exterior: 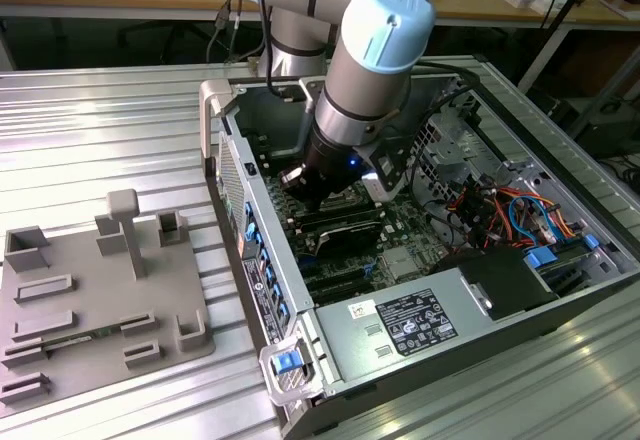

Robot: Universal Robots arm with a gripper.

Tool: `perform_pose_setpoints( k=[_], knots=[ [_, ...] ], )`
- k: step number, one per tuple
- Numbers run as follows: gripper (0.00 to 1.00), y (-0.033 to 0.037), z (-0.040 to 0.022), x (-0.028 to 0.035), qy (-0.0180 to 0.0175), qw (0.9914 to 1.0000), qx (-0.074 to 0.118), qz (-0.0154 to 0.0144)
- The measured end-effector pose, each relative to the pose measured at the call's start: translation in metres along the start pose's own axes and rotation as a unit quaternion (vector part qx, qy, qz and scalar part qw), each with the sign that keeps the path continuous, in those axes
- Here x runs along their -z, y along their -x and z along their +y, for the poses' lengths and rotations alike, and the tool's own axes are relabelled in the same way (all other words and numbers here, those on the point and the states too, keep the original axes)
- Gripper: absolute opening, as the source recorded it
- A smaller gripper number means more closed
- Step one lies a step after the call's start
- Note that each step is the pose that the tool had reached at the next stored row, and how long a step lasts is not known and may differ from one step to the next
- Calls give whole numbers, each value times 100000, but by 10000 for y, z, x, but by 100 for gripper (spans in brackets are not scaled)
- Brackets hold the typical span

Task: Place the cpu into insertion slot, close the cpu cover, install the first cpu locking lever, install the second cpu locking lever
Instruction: 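Install the second cpu locking lever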

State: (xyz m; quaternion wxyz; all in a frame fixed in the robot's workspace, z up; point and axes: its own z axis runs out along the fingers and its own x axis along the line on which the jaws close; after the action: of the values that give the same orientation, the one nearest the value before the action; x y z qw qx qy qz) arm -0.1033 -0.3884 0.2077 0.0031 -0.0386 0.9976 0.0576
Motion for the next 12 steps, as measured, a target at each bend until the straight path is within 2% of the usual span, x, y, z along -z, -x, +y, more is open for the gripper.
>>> perform_pose_setpoints(
  k=[12],
  knots=[
    [11,3,34,-35,3,100000,1,10]
  ],
)
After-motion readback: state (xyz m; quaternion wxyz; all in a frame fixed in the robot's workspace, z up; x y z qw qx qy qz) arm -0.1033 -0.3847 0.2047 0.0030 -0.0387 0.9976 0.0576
